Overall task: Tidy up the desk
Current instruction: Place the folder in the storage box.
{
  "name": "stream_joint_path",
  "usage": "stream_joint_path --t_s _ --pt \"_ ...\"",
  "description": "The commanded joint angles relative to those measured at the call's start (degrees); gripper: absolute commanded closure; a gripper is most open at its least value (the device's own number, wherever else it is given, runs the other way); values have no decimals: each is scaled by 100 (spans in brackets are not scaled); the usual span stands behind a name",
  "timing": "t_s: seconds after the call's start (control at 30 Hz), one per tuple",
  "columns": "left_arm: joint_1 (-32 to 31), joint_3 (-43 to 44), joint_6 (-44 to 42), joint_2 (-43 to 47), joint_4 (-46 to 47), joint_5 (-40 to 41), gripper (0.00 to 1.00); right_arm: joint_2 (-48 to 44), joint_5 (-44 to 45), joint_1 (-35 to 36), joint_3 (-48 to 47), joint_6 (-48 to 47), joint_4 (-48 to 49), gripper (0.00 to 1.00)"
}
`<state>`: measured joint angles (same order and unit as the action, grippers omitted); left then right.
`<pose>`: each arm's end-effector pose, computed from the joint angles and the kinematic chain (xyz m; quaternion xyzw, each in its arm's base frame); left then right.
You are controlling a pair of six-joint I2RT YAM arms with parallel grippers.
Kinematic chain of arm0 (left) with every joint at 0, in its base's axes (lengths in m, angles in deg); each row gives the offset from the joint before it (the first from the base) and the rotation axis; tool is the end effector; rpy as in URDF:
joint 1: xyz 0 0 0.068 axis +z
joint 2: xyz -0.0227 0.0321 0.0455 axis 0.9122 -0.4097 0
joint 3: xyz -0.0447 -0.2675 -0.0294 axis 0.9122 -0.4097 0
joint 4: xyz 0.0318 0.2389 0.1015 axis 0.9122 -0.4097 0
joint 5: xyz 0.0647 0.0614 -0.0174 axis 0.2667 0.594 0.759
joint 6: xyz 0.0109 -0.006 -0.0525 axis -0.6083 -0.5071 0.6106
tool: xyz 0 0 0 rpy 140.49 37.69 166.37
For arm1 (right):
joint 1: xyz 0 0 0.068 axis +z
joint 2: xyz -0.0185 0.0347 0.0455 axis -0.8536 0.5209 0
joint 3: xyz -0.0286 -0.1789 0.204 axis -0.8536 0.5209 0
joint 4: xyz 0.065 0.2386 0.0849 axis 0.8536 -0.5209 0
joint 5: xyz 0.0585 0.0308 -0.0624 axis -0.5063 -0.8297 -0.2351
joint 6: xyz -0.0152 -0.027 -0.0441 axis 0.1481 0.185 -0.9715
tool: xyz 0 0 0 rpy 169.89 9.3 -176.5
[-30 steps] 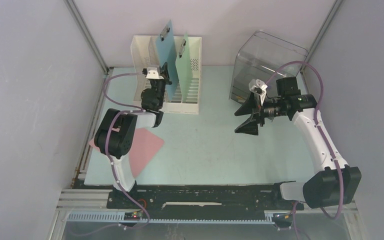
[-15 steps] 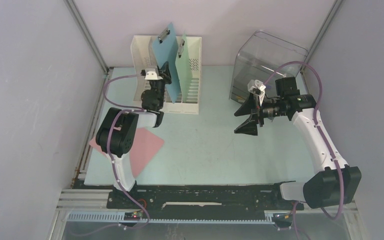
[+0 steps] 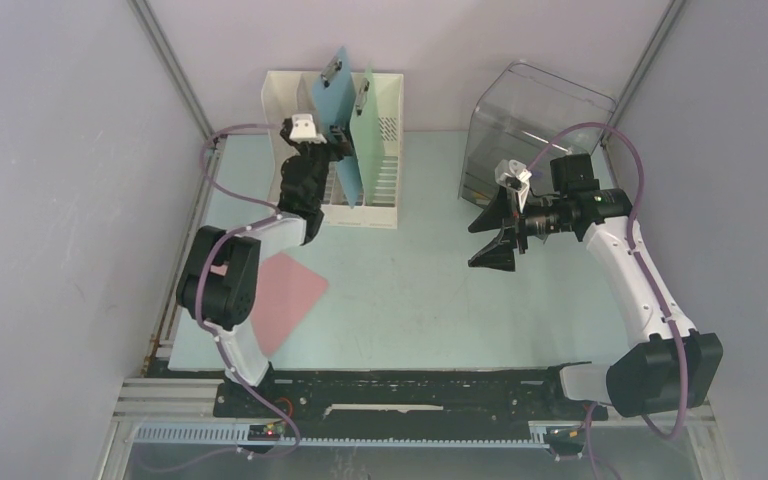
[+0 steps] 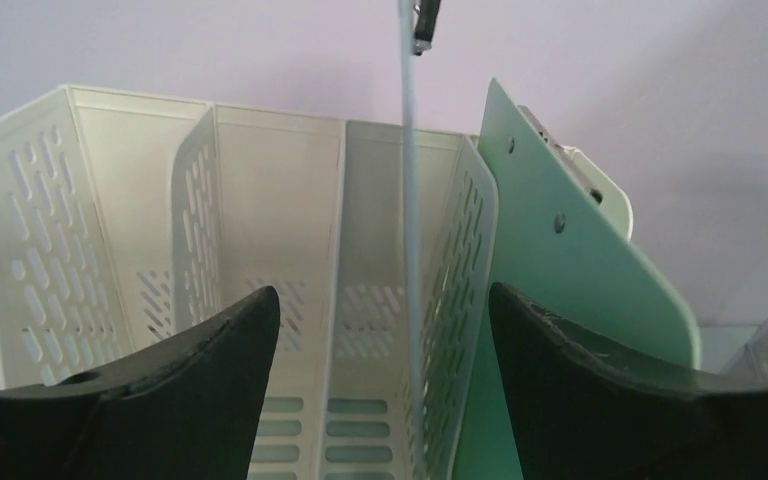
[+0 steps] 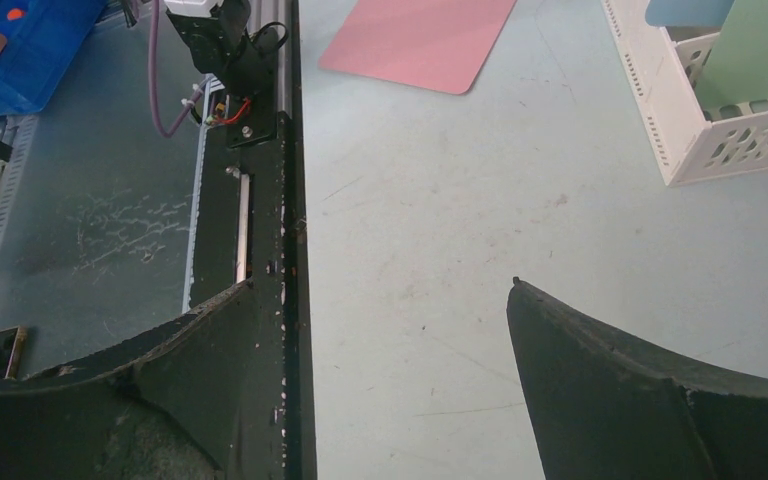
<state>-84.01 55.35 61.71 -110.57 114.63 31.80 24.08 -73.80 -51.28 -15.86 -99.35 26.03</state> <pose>0.3849 -0.1190 0.2727 -0.0176 0.5847 -0.1101 0.8035 0.2354 0.0644 0.3457 -0.4876 0.6273 0.4644 0.3911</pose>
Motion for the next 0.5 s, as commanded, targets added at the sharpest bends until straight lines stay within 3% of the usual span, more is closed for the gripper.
stream_joint_path --t_s 0.0,0.3,0.47 --pt "34 734 436 595 -1936 -136 15 -146 -44 49 -6 -117 70 0" --pt "98 2540 896 480 -5160 -437 16 -221 -70 49 -9 -123 64 0" --pt "103 3313 946 226 -6345 -376 26 -251 -102 52 -9 -122 65 0"
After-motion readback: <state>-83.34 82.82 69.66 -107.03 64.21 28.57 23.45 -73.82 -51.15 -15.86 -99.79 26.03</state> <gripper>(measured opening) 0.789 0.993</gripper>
